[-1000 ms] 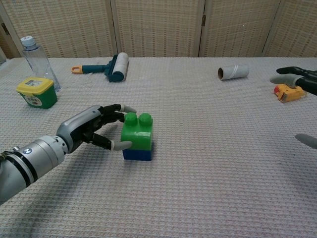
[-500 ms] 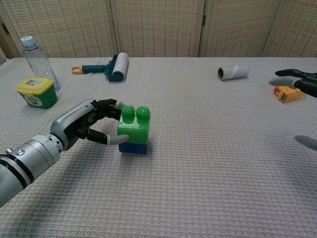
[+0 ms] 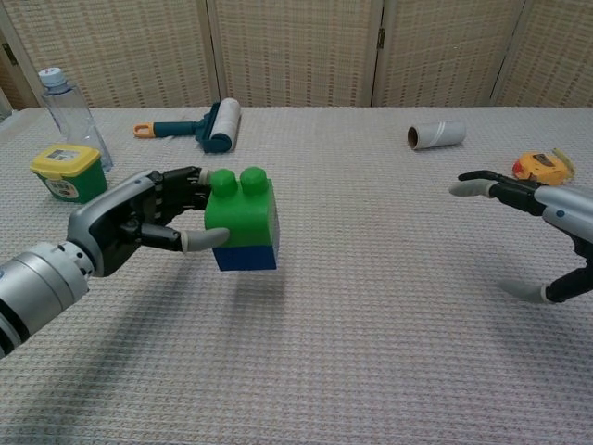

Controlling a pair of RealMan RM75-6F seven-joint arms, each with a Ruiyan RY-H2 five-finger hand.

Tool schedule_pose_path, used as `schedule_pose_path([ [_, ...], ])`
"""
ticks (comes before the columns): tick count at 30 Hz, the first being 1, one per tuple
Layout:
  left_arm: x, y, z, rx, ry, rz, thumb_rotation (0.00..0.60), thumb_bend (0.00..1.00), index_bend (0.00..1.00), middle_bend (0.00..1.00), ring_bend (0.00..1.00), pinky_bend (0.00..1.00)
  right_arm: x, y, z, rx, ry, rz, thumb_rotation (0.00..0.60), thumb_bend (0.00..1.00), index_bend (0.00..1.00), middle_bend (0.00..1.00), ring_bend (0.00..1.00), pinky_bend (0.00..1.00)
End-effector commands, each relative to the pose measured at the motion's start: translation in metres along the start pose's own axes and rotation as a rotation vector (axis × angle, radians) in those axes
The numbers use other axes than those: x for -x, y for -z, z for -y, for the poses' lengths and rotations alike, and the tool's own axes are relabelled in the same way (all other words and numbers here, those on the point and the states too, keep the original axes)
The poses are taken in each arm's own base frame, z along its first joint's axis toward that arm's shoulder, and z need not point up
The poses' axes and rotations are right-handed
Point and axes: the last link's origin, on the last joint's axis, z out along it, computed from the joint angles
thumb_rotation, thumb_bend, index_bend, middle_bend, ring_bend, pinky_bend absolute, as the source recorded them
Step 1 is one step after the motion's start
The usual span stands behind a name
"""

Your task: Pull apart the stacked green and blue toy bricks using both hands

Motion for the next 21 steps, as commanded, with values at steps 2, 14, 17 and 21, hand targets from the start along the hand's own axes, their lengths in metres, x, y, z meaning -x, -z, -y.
schedule_pose_path([
  [2,-0.003,-0.003,-0.007,0.013,0.014,-0.017,0.600,0.43,0.63,0.86,0.31,0.00,0.019,-0.036,0.005,-0.059,-0.219,0.102,0.600,0.37,0.00,0.00,0.00,0.00],
  [14,-0.001,-0.005,-0.019,0.026,0.001,-0.026,0.600,0.43,0.63,0.86,0.32,0.00,0.057,-0.103,0.024,-0.089,-0.694,0.112,0.600,0.37,0.00,0.00,0.00,0.00],
  [17,-0.002,-0.008,-0.020,0.024,0.010,-0.029,0.600,0.43,0.63,0.86,0.32,0.00,0.062,-0.111,0.037,-0.105,-0.814,0.129,0.600,0.37,0.00,0.00,0.00,0.00],
  [21,-0.001,-0.007,-0.021,0.026,0.003,-0.025,0.600,0.43,0.63,0.86,0.32,0.00,0.063,-0.121,0.050,-0.120,-0.943,0.149,0.600,0.37,0.00,0.00,0.00,0.00],
])
